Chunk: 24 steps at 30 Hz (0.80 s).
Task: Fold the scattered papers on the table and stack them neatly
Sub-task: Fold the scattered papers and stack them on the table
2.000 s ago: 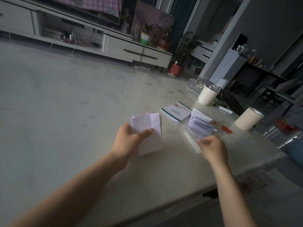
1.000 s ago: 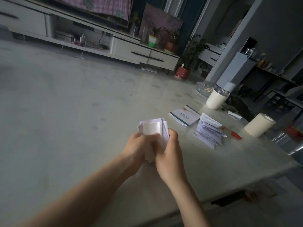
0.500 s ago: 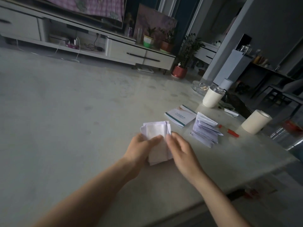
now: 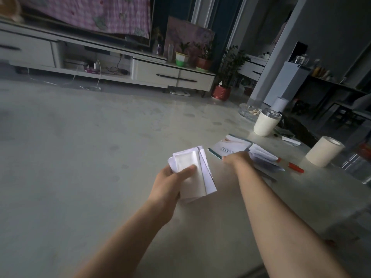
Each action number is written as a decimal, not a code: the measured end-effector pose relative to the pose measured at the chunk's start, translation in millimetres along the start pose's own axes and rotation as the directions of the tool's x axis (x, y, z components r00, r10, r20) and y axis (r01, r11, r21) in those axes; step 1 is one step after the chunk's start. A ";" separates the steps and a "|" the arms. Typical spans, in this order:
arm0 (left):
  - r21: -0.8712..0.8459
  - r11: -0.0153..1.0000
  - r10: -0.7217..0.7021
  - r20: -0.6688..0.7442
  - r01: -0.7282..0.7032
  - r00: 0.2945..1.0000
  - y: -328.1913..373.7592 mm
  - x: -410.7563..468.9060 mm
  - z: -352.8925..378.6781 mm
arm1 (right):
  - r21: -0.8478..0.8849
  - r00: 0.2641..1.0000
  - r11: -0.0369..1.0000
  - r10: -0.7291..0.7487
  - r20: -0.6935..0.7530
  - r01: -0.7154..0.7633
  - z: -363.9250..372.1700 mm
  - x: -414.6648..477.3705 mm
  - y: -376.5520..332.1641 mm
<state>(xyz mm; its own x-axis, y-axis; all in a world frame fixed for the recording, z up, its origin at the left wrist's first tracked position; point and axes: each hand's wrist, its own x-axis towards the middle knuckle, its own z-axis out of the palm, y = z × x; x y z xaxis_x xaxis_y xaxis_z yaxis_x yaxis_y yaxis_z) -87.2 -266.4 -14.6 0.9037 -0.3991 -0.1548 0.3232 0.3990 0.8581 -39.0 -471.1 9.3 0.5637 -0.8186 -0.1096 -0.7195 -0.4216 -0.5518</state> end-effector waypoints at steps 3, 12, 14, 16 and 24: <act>0.041 0.998 0.043 -0.048 -0.041 0.998 7.1 1.8 -5.5 | 0.156 0.997 0.986 -0.065 0.049 0.057 9.3 -5.1 -5.5; 0.083 0.965 0.253 -0.066 -0.247 0.965 51.3 5.6 -35.5 | 0.667 0.705 0.637 -0.670 0.232 0.386 30.1 -107.0 6.6; 0.147 0.947 0.300 -0.090 -0.286 0.950 54.4 1.6 -41.2 | 0.687 0.638 0.581 -0.738 0.220 0.436 37.6 -121.5 8.7; 0.197 0.922 0.362 -0.139 -0.333 0.922 57.6 -1.9 -46.1 | 0.692 0.588 0.536 -0.784 0.198 0.483 42.1 -130.8 11.2; 0.494 0.705 0.626 -0.095 -0.509 0.774 53.6 -5.4 -39.9 | 0.861 0.700 0.492 -0.660 0.274 0.127 25.3 -126.9 -10.1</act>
<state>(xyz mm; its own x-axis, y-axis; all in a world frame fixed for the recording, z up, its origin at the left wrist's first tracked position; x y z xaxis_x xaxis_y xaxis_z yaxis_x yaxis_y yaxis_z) -63.5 -209.9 12.7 0.9284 0.0196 0.3710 -0.3714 0.0767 0.9253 -92.9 -353.1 7.8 0.9802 -0.1882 0.0609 0.0666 0.0241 -0.9975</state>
